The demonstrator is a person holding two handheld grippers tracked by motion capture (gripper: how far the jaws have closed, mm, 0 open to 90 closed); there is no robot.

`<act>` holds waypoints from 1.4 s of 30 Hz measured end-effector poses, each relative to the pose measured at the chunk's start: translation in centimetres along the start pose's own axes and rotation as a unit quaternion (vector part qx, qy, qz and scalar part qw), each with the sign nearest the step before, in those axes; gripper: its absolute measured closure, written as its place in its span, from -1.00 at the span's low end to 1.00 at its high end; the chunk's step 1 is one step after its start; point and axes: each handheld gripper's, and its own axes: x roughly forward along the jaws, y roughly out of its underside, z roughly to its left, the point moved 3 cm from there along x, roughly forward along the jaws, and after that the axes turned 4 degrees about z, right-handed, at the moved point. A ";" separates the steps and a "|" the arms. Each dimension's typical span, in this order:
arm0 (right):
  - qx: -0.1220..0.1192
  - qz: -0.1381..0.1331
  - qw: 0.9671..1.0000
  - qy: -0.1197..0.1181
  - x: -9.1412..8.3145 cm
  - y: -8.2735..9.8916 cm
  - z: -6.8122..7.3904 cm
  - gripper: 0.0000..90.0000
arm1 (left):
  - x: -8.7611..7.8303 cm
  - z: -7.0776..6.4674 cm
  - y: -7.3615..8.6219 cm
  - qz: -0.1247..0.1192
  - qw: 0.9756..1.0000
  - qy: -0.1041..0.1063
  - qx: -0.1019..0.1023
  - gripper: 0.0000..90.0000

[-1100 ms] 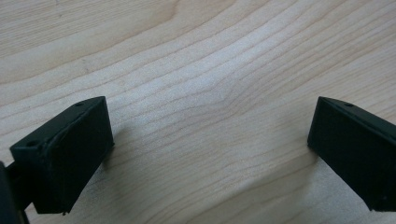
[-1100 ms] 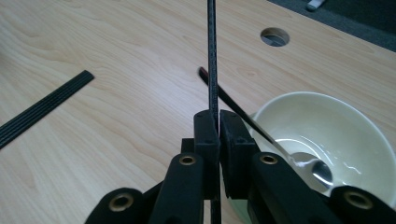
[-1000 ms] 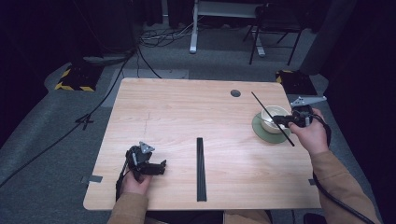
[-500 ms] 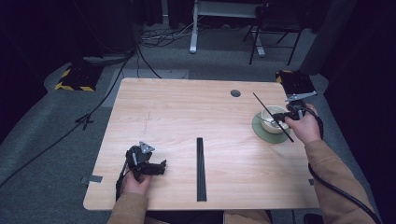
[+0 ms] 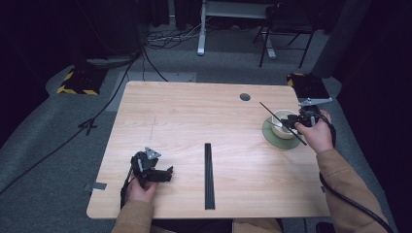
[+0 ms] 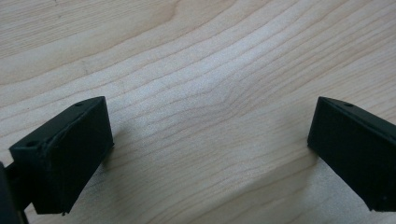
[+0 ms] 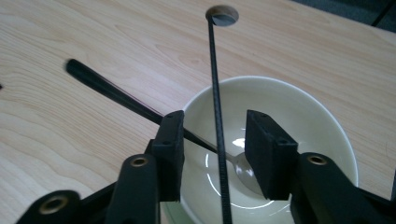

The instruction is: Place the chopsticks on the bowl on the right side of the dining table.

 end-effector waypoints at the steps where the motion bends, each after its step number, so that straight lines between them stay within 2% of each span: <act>1: 0.003 -0.005 1.000 -0.002 -0.3 0.0 0.4 0.22 | 0.0 0.0 0.0 0.000 1.000 0.000 0.000 -0.99; 4: 0.001 -0.023 1.000 -0.016 -1.0 -0.1 1.6 0.13 | 0.0 0.0 0.0 0.000 1.000 0.000 0.000 -0.99; 5: 0.001 -0.023 1.000 -0.016 -1.0 -0.1 1.6 0.13 | 0.0 0.0 0.0 0.000 1.000 0.000 0.000 -0.99; 6: -0.003 -0.035 0.999 -0.023 -1.4 -0.1 2.5 0.08 | 0.0 0.0 0.0 -0.001 1.000 0.000 -0.001 -0.99; 8: -0.009 -0.043 0.999 -0.030 -1.7 -0.2 3.5 0.04 | 0.0 0.0 0.0 -0.001 1.000 0.000 -0.001 -0.99; 9: -0.009 -0.043 0.999 -0.030 -1.7 -0.2 3.5 0.04 | 0.0 0.0 0.0 -0.001 1.000 0.000 -0.001 -0.99; 10: -0.009 -0.050 0.998 -0.041 -2.0 -0.2 4.6 0.01 | 0.0 0.0 0.0 -0.001 1.000 0.000 -0.001 -0.99; 11: -0.009 -0.050 0.998 -0.041 -2.0 -0.2 4.6 0.01 | 0.0 0.0 0.0 -0.001 1.000 0.000 -0.001 -0.99; 12: -0.016 -0.052 0.997 -0.046 -2.1 -0.2 5.0 -0.01 | 0.0 0.0 0.0 -0.001 1.000 0.000 -0.001 -0.99; 15: -0.017 -0.068 0.995 -0.073 -2.6 -0.2 7.0 -0.06 | 0.0 0.0 0.0 -0.001 1.000 0.000 -0.001 -0.99; 17: -0.019 -0.071 0.994 -0.077 -2.7 -0.1 7.4 -0.07 | 0.0 0.0 0.0 -0.001 1.000 0.000 -0.001 -0.99; 18: -0.021 -0.076 0.993 -0.092 -2.7 0.0 8.5 -0.08 | 0.0 0.0 0.0 -0.001 1.000 0.000 -0.001 -0.99; 19: -0.021 -0.076 0.993 -0.092 -2.7 0.0 8.5 -0.08 | 0.0 0.0 0.0 -0.001 1.000 0.000 -0.001 -0.99; 20: -0.024 -0.079 0.991 -0.104 -2.6 0.1 9.4 -0.09 | 0.0 0.0 0.0 -0.001 1.000 0.000 -0.001 -0.99; 25: -0.025 -0.078 0.988 -0.129 -2.6 0.4 11.0 -0.13 | 0.0 0.0 0.0 -0.001 1.000 0.000 -0.001 -0.99; 31: -0.040 -0.093 0.981 -0.168 -2.9 1.2 14.2 -0.19 | 0.0 0.0 0.0 0.000 1.000 0.000 -0.001 -0.99; 34: -0.043 -0.104 0.978 -0.176 -3.0 1.5 15.4 -0.20 | 0.0 0.0 0.0 0.000 1.000 0.000 -0.001 -0.99; 36: -0.058 -0.098 0.979 -0.166 -2.9 1.7 16.2 -0.23 | 0.0 0.0 0.0 0.000 1.000 0.000 -0.001 -0.99; 37: -0.058 -0.098 0.979 -0.166 -2.9 1.7 16.2 -0.23 | 0.0 0.0 0.0 0.000 1.000 0.000 -0.001 -0.99; 39: -0.070 -0.095 0.977 -0.176 -2.6 1.9 17.8 -0.23 | 0.0 0.0 0.0 -0.001 1.000 0.000 -0.001 -0.99; 40: -0.070 -0.095 0.977 -0.176 -2.6 1.9 17.8 -0.23 | 0.0 0.0 0.0 0.000 1.000 0.000 -0.001 -0.99; 41: -0.084 -0.088 0.976 -0.179 -2.3 2.0 18.8 -0.23 | 0.0 0.0 0.0 0.000 1.000 0.000 -0.001 -0.99; 42: -0.092 -0.088 0.976 -0.179 -2.2 2.1 19.1 -0.23 | 0.0 0.0 0.0 0.000 1.000 0.000 -0.001 -0.99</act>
